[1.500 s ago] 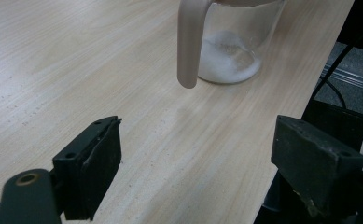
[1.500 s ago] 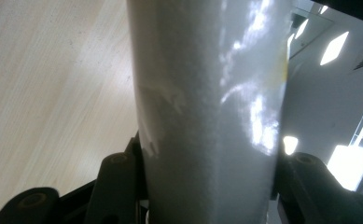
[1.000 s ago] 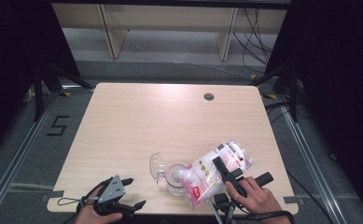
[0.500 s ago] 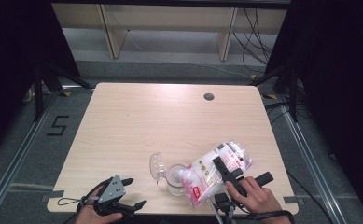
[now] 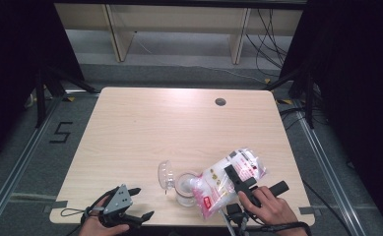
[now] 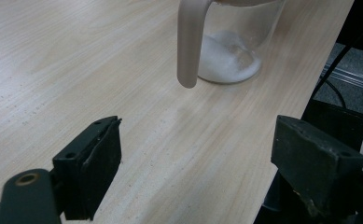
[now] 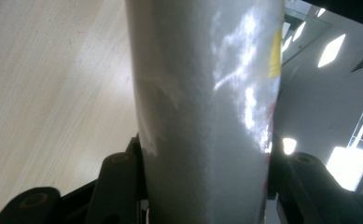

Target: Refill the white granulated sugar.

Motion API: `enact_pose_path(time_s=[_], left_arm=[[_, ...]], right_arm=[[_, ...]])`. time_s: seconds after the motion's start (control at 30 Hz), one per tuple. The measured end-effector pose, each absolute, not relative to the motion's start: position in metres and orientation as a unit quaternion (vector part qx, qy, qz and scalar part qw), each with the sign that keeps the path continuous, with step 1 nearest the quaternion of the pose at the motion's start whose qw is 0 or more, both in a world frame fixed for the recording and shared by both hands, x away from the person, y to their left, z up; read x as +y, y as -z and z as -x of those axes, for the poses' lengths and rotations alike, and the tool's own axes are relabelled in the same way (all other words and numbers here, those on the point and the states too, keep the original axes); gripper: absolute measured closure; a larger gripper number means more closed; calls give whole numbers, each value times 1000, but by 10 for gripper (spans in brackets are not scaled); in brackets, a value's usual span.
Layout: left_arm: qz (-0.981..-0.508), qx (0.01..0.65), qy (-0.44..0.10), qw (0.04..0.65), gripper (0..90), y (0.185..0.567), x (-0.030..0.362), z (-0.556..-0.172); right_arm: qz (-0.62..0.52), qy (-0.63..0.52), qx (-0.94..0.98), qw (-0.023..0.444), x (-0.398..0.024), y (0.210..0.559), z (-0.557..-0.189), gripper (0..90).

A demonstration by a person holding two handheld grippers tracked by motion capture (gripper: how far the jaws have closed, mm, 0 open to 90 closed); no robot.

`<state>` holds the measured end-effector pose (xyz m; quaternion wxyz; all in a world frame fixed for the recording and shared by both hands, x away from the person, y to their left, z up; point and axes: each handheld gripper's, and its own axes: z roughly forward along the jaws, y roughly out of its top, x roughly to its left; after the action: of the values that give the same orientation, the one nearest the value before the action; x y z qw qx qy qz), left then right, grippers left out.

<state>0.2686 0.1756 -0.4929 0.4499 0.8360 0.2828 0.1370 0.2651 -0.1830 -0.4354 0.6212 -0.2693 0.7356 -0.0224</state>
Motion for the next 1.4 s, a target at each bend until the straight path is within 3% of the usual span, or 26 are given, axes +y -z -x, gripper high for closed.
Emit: enact_pose_path(time_s=[1.4], left_arm=[[-835, 285, -132, 453, 158, 494, 175, -269]], right_arm=[[258, 16, 743, 618, -184, 437, -264, 575]])
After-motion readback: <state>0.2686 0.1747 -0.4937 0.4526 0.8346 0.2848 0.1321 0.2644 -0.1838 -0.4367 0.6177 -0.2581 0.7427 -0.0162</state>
